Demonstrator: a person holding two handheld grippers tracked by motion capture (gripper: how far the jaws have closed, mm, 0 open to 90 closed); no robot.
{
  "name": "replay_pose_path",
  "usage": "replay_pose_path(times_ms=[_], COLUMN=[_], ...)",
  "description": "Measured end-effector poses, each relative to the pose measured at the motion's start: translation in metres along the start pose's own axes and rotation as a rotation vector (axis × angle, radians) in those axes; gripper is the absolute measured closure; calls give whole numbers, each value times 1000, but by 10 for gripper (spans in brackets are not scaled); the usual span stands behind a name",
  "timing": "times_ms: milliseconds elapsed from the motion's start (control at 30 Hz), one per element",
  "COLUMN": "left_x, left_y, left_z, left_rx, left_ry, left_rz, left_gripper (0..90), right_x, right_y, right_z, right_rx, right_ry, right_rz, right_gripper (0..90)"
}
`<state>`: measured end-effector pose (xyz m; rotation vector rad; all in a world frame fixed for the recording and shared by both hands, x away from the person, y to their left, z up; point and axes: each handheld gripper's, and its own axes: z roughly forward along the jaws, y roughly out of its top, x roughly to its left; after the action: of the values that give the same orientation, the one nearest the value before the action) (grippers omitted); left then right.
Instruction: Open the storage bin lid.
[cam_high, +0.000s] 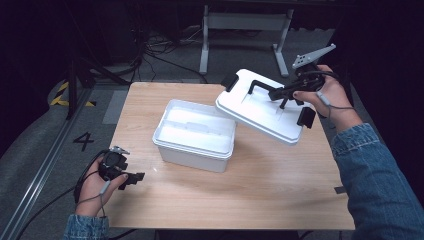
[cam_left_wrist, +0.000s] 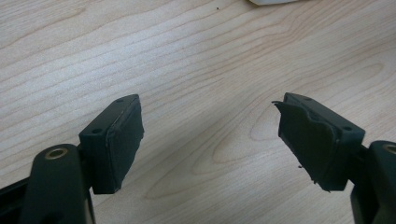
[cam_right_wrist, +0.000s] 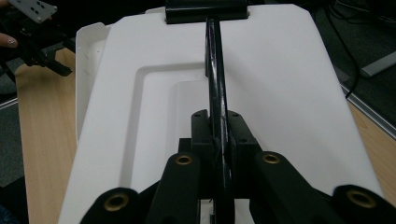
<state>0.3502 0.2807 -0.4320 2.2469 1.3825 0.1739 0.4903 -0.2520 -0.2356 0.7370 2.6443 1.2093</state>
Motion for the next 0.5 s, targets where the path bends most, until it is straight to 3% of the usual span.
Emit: replay_pose_path(times_ms=[500], left_x=[-1], left_y=[0], left_z=[1], left_rx=[2], left_ry=[6], left_rz=[-3], left_gripper=[229], right_x=[-24], right_y=[-37], right_z=[-22], right_rx=[-10], right_ry=[-64], right_rz=[75], right_gripper=[846])
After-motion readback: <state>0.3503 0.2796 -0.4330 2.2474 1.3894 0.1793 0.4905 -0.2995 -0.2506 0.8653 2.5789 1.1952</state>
